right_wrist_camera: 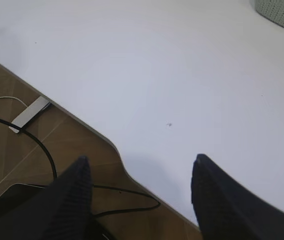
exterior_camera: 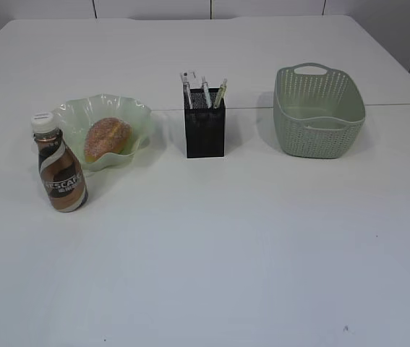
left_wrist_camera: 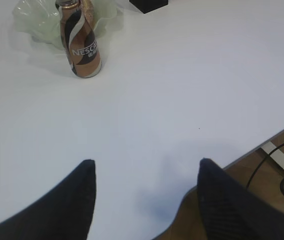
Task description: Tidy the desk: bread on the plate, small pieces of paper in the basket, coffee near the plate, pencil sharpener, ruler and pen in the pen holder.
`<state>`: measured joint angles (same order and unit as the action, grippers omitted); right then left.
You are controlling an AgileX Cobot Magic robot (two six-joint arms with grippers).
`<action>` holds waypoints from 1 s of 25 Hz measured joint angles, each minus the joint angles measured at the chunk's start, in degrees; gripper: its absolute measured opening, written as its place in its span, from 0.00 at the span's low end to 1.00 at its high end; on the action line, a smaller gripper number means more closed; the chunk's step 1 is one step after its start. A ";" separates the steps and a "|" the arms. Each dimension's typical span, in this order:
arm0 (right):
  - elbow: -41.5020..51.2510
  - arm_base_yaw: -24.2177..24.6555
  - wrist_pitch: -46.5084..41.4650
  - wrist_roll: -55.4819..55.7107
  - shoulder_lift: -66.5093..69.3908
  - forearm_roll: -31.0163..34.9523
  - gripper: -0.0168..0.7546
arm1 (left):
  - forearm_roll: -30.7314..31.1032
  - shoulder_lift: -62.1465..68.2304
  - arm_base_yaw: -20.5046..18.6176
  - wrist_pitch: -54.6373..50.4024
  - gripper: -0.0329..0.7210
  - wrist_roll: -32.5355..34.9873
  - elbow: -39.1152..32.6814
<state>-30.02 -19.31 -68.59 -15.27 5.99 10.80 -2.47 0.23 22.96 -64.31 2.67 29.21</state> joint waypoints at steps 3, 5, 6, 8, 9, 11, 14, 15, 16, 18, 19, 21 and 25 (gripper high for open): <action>0.67 0.00 1.16 0.00 -0.29 -0.40 0.67 | 0.15 0.00 0.00 0.00 0.64 0.00 0.00; 1.29 0.00 1.54 0.00 -1.18 -0.98 0.67 | 0.63 0.00 0.00 0.00 0.64 -0.14 0.00; 1.48 0.00 1.57 0.65 -2.95 -1.88 0.67 | 0.94 0.00 0.00 0.00 0.64 -0.45 0.00; 1.58 0.00 1.68 1.51 -4.44 -2.48 0.67 | 1.16 0.00 0.00 0.00 0.64 -0.71 0.00; 1.61 0.00 1.79 3.59 -6.62 -4.24 0.67 | 1.16 0.00 0.00 0.00 0.64 -0.83 0.00; 1.70 0.00 1.79 4.41 -6.87 -4.78 0.67 | 1.21 0.00 0.00 0.10 0.64 -0.92 0.00; 1.70 0.00 1.91 5.04 -6.92 -5.00 0.67 | 1.55 0.00 0.00 0.10 0.64 -0.92 0.00; 1.70 0.00 1.91 5.04 -6.92 -5.04 0.67 | 1.57 0.00 0.00 0.10 0.64 -0.92 0.00; 1.70 0.00 1.91 5.13 -6.92 -5.04 0.67 | 1.72 0.00 0.00 0.10 0.64 -0.95 0.00; 1.70 0.00 1.91 5.13 -6.92 -5.14 0.67 | 2.47 0.00 0.00 0.10 0.64 -1.05 0.00; 1.70 0.00 1.91 5.13 -6.92 -5.14 0.67 | 2.47 0.00 0.00 0.10 0.64 -1.05 0.00; 1.70 0.37 1.91 5.13 -6.92 -5.14 0.67 | 2.79 0.00 -0.61 0.10 0.64 -1.05 0.00; 1.70 4.15 1.91 5.13 -6.92 -5.14 0.67 | 3.00 0.00 -4.21 0.10 0.64 -1.05 0.00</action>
<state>-28.31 -15.16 -66.68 -10.14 -0.93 5.67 0.54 0.23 18.76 -64.20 1.62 29.21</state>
